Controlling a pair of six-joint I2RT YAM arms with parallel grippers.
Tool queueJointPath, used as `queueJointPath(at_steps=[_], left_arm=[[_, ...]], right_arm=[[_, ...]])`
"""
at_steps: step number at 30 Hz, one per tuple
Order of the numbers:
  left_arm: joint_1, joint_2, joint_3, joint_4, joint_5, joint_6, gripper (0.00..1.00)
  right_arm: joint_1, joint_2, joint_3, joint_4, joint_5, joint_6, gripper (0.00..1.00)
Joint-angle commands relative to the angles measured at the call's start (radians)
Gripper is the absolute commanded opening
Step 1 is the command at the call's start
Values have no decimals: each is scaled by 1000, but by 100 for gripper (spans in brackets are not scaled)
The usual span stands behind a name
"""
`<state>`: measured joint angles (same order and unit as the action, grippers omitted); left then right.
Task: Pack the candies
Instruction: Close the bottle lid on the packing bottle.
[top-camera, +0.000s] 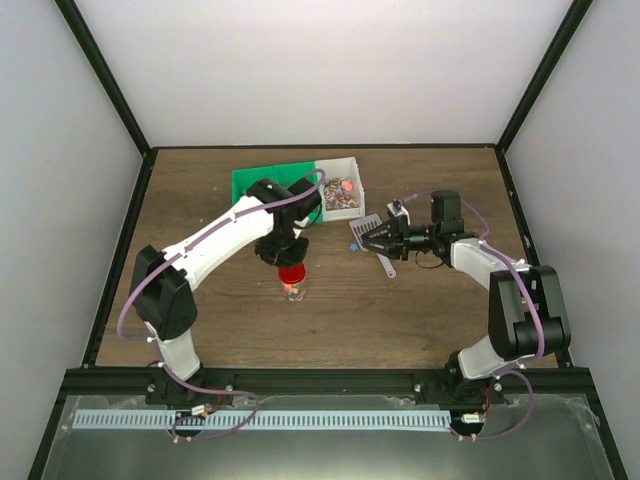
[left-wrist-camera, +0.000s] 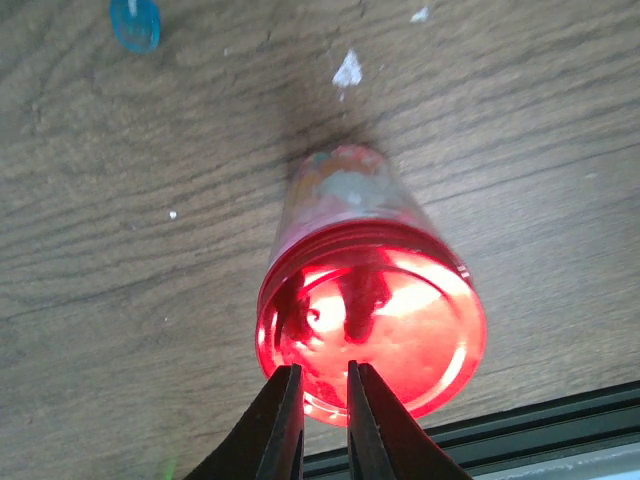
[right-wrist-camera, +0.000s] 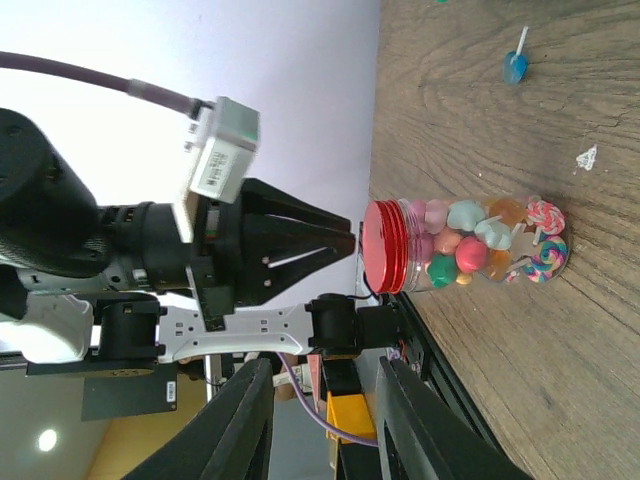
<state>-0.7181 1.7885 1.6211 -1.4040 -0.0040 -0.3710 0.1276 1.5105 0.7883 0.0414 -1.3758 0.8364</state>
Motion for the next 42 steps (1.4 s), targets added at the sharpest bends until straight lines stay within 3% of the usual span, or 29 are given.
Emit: queueJointPath(at_steps=[1, 7, 24, 35, 42], left_arm=[[-3, 5, 95, -7, 11, 0, 15], [-4, 20, 141, -7, 31, -3, 15], [-8, 2, -26, 65, 15, -9, 16], [-22, 10, 71, 17, 17, -9, 16], [-41, 12, -2, 59, 21, -22, 16]], right_arm=[[-9, -6, 28, -10, -6, -17, 30], [-9, -16, 22, -11, -5, -18, 30], [-9, -26, 8, -15, -2, -20, 31], [-9, -26, 13, -20, 1, -20, 30], [-10, -30, 4, -24, 4, -24, 30]])
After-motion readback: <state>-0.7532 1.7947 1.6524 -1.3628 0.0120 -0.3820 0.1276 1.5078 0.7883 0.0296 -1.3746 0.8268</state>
